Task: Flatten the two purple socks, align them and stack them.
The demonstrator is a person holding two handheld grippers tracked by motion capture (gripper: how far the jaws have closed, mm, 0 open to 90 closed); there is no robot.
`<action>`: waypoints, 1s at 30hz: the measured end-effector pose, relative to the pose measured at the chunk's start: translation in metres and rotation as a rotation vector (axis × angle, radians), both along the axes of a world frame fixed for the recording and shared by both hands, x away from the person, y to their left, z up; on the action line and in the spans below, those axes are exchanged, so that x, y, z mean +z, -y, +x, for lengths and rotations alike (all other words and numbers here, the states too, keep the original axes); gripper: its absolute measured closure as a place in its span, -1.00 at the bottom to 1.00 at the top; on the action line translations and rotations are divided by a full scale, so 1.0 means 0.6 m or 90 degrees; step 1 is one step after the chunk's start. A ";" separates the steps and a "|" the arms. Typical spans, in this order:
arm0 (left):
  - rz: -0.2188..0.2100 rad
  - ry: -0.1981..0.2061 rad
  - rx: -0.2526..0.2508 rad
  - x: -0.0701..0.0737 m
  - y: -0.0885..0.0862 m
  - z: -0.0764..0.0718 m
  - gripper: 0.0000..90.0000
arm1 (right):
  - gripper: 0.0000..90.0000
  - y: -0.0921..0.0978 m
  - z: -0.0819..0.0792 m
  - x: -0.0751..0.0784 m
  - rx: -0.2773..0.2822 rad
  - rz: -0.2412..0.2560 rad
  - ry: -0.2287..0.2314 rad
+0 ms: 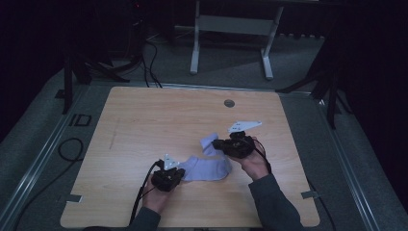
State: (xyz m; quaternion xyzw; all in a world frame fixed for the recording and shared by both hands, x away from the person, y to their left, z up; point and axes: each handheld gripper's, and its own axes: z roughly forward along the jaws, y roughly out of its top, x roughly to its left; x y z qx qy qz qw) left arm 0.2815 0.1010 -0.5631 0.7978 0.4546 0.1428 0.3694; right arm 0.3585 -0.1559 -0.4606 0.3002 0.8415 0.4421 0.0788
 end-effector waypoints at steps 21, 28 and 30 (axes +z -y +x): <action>0.000 -0.001 -0.001 0.000 0.001 0.000 0.92 | 0.87 -0.005 -0.005 0.009 0.002 -0.010 0.024; -0.003 -0.001 0.000 0.000 0.000 0.000 0.92 | 0.87 -0.016 -0.010 -0.021 0.012 -0.017 0.000; -0.004 -0.001 0.000 0.000 0.000 0.000 0.92 | 0.87 -0.020 -0.012 -0.028 0.017 -0.019 -0.006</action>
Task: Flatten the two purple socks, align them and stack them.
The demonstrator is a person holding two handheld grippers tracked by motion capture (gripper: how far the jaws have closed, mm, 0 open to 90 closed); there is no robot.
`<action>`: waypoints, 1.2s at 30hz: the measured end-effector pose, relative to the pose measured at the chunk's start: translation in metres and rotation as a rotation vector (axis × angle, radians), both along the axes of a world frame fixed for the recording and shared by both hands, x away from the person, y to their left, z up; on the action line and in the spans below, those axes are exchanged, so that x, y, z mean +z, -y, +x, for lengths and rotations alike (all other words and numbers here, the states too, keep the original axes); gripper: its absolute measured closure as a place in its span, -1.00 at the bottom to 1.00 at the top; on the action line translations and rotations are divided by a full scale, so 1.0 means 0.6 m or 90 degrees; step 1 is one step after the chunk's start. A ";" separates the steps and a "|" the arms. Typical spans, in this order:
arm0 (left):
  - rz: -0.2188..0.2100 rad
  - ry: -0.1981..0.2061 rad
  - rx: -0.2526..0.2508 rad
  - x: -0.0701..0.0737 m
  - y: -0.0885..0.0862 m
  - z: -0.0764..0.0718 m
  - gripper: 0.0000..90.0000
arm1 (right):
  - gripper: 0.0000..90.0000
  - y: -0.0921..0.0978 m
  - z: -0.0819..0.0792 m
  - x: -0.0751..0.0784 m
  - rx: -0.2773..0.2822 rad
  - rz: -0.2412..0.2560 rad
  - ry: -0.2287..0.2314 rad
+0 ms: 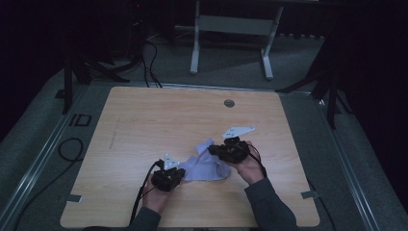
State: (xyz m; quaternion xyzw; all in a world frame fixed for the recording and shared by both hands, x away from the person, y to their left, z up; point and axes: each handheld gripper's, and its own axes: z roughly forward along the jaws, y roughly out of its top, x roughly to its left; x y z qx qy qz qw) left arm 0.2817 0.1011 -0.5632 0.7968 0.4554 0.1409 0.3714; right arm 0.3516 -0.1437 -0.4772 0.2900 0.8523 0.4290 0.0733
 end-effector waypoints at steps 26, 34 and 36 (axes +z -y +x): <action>-0.082 0.067 -0.036 0.053 -0.008 -0.015 0.71 | 0.88 -0.036 -0.010 -0.053 0.019 -0.010 -0.031; -0.083 0.058 -0.063 0.048 0.017 -0.007 0.65 | 0.88 -0.042 -0.013 -0.054 0.026 -0.011 -0.031; -0.073 0.057 -0.061 0.046 0.023 -0.005 0.81 | 0.88 -0.043 -0.013 -0.055 0.030 -0.012 -0.033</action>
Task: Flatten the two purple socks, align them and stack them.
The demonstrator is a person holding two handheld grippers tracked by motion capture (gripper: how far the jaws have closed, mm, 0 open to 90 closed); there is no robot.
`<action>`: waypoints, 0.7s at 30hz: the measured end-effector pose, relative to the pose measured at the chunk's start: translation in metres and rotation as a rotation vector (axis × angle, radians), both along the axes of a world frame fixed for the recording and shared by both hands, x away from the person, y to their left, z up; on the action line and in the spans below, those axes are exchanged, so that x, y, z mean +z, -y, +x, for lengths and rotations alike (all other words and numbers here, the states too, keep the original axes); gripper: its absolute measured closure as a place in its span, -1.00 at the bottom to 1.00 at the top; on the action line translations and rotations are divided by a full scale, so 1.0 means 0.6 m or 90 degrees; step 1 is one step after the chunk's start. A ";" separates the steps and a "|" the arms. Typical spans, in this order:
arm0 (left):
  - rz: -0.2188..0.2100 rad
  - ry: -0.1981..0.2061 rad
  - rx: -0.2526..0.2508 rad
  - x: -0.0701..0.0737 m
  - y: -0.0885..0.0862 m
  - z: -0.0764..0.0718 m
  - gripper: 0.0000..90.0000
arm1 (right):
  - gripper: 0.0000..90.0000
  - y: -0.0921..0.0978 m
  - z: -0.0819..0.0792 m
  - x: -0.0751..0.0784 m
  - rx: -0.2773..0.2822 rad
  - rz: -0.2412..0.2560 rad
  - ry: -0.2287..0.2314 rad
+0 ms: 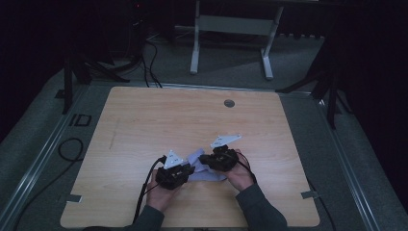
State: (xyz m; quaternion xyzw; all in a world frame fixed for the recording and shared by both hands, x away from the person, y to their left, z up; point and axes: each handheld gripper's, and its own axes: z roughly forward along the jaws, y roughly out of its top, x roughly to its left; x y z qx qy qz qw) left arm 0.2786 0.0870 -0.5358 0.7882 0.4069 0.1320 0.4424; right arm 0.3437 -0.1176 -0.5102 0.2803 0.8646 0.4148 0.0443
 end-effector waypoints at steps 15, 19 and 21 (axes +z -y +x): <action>0.023 -0.013 0.014 -0.006 0.000 0.002 0.97 | 0.63 0.057 -0.018 0.051 -0.044 0.010 0.043; 0.026 -0.014 0.015 -0.007 0.000 0.001 0.97 | 0.63 0.086 -0.014 0.031 -0.094 -0.045 0.026; 0.027 -0.016 0.015 -0.007 0.000 0.001 0.96 | 0.63 0.097 -0.011 0.012 -0.121 -0.072 0.004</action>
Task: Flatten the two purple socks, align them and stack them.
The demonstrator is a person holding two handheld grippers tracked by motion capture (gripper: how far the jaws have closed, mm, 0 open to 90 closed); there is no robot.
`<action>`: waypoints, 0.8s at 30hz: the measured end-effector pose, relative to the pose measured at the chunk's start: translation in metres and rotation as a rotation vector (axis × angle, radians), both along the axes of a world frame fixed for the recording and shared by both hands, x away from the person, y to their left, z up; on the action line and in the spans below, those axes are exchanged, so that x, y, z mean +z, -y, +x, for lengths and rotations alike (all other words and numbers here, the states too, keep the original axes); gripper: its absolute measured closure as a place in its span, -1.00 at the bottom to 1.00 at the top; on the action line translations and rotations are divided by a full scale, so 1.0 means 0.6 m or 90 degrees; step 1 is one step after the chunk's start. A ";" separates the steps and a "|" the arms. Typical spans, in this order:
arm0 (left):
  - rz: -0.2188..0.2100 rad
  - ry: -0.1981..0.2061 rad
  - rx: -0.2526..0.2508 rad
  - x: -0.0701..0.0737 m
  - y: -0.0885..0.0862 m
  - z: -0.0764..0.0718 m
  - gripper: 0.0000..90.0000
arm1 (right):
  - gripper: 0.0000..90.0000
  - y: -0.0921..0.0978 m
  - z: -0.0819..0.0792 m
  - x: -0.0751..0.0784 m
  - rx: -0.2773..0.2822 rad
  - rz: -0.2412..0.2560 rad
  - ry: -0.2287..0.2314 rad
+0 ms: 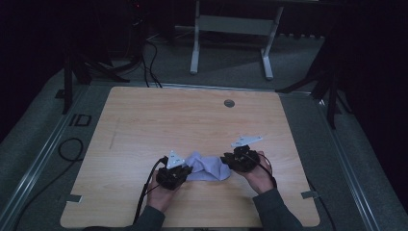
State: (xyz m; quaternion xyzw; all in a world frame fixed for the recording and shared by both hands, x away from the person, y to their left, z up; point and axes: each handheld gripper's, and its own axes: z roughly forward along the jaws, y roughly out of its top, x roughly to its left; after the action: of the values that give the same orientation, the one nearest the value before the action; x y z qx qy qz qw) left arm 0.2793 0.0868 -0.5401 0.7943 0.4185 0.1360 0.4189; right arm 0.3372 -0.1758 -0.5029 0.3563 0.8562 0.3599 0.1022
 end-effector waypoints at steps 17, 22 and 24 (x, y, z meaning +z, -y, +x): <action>0.008 -0.016 -0.008 -0.002 -0.004 -0.001 0.96 | 0.96 0.012 0.018 -0.069 -0.045 -0.050 -0.083; 0.016 -0.038 -0.006 -0.007 -0.012 -0.001 0.96 | 0.96 0.013 0.017 -0.070 -0.046 -0.048 -0.083; 0.019 -0.047 -0.005 -0.010 -0.015 -0.002 0.96 | 0.96 0.013 0.016 -0.070 -0.046 -0.048 -0.082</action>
State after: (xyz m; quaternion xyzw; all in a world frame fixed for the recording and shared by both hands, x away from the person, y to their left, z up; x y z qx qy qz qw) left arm 0.2780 0.0960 -0.5459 0.8065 0.4284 0.1115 0.3918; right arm 0.3471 -0.1834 -0.5448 0.4054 0.8604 0.3000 0.0729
